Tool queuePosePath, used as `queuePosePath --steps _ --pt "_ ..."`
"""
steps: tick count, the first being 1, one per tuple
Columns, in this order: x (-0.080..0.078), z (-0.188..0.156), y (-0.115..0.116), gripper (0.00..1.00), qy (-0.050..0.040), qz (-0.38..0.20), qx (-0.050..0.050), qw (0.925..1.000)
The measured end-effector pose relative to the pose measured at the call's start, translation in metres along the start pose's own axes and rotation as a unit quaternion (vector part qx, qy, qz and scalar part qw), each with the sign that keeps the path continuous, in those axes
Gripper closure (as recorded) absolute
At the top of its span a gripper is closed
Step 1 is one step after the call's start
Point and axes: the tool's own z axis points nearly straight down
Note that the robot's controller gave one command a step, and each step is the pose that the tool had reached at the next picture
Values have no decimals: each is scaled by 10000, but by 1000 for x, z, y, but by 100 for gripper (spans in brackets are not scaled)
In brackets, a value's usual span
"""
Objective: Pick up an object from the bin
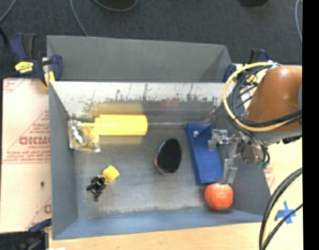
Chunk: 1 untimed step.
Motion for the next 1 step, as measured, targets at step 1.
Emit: queuePosePath --steps 1 --pt "17 17 27 0 105 -115 -47 9999"
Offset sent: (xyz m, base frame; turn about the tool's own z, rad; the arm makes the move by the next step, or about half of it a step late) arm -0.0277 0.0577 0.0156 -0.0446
